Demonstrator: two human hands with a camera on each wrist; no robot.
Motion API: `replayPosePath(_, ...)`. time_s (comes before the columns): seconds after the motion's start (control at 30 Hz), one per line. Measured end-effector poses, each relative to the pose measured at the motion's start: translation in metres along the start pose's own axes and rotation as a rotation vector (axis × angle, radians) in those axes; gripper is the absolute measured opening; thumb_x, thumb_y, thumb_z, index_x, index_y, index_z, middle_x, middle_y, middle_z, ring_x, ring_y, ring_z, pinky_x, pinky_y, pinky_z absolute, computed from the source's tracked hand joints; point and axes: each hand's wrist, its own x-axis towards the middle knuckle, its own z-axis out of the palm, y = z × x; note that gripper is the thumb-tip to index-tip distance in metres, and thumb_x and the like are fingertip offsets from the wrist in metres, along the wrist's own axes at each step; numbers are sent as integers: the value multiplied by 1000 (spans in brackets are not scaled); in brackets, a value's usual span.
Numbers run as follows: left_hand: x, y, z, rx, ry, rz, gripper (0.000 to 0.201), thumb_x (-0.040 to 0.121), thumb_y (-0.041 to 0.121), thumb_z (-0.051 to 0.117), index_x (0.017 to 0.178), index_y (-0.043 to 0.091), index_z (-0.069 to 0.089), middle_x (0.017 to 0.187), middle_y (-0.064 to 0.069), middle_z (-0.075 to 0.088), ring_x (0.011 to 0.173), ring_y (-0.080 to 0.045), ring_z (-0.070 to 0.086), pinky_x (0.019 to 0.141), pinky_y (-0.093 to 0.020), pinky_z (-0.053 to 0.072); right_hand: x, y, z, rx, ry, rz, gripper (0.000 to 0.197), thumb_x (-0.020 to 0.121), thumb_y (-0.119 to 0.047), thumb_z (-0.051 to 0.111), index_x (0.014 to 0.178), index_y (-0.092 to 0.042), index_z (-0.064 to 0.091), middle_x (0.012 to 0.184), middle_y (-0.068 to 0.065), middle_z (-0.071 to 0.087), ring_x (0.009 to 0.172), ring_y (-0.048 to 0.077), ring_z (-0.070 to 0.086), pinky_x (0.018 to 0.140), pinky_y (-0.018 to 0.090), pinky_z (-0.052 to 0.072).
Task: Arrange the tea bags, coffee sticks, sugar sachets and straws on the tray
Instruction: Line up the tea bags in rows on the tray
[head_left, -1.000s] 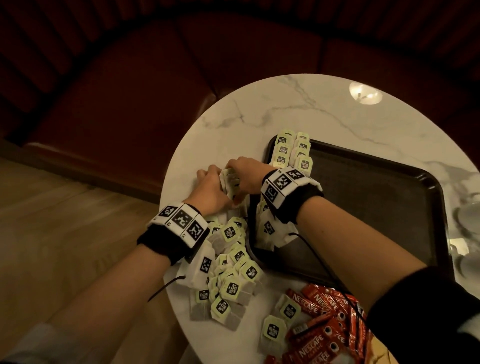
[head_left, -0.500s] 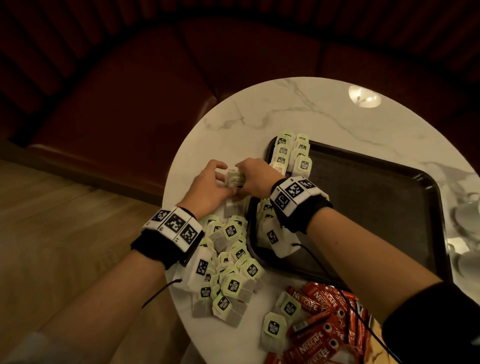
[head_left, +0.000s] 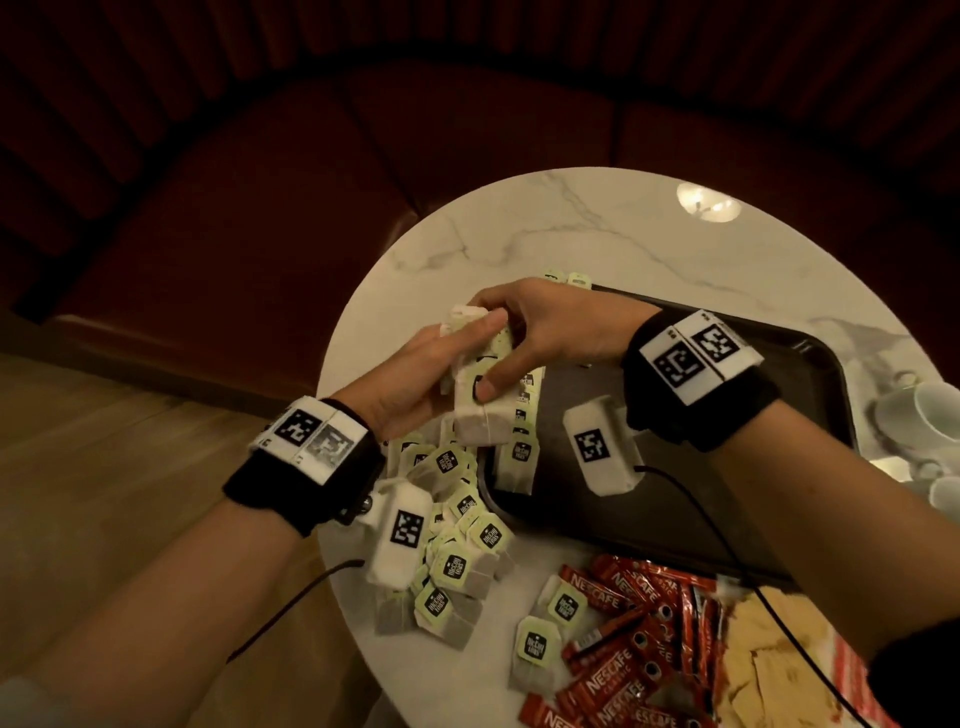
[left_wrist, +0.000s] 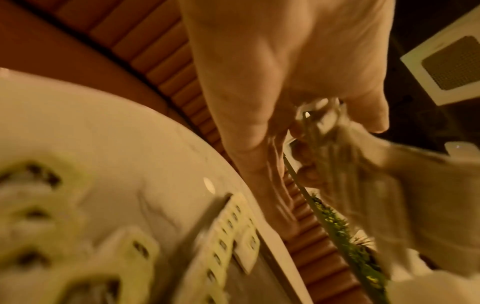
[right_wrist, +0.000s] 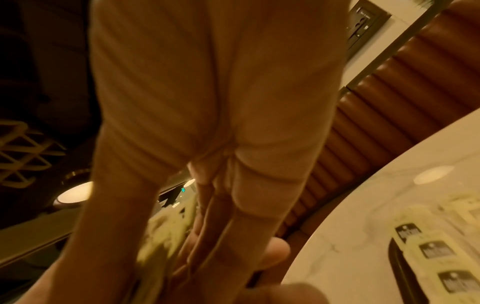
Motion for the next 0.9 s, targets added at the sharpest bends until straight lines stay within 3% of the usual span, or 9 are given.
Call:
replayPosePath(0.1,-5,-2,16,-116,-45,-39,36,83,37,57,112,15,62,107,-14,71,94,-27,70,81,-42,59,-10,5,-1,9,19,12,44,72,-13,86,110,-13,63,100,5,75,91,22,72,89,42,56)
replayPosePath(0.2,-8,-5,23,-125,-118,-85,36,86,29,57,119,16,57,116,-20,67,94,-37,69,79,-48,59,-22,12,0,64,46,51,51,72,-8,85,117,-15,60,97,5,75,87,23,71,80,36,55)
replayPosePath(0.3,-9,-8,27,-88,-180,-133,35,88,18,60,122,14,56,116,-21,67,99,-39,68,82,-47,58,-34,21,5,99,69,68,58,74,-4,83,124,-14,55,97,5,75,81,18,70,74,34,56)
replayPosePath(0.4,-8,-12,28,-64,-235,-146,41,84,2,64,122,13,55,113,-17,69,100,-35,69,85,-43,57,-44,30,8,117,116,56,60,78,-3,79,129,-16,51,103,12,74,92,32,69,80,45,57)
replayPosePath(0.47,-8,-15,29,-36,-275,-146,44,85,-7,61,124,12,53,116,-17,66,106,-37,66,87,-48,56,-48,33,9,121,136,51,62,77,-3,79,130,-18,51,103,20,72,94,37,66,81,47,55)
replayPosePath(0.57,-7,-17,31,-58,-307,-142,47,83,-11,57,125,10,52,111,-16,66,106,-34,66,81,-51,58,-53,35,8,140,173,30,63,76,-3,81,130,-18,51,99,22,69,86,28,67,78,36,57)
replayPosePath(0.67,-6,-13,33,-79,-255,-104,43,83,-13,56,120,8,56,107,-12,68,98,-25,69,76,-45,60,-57,36,7,132,287,-6,61,74,-7,83,126,-18,55,91,1,64,77,2,62,76,18,54)
replayPosePath(0.8,-4,-11,32,-66,-163,-36,45,77,-5,63,121,4,57,113,-17,63,104,-26,65,76,-41,60,-65,41,8,147,442,-37,44,75,-22,83,114,-21,63,100,-4,65,84,7,63,83,26,55)
replayPosePath(0.9,-4,-11,33,-38,-130,1,37,80,-6,63,116,1,59,107,-15,66,97,-24,67,72,-37,60,-66,42,12,138,476,-50,26,79,-25,80,101,-20,69,92,-3,69,79,6,62,77,21,51)
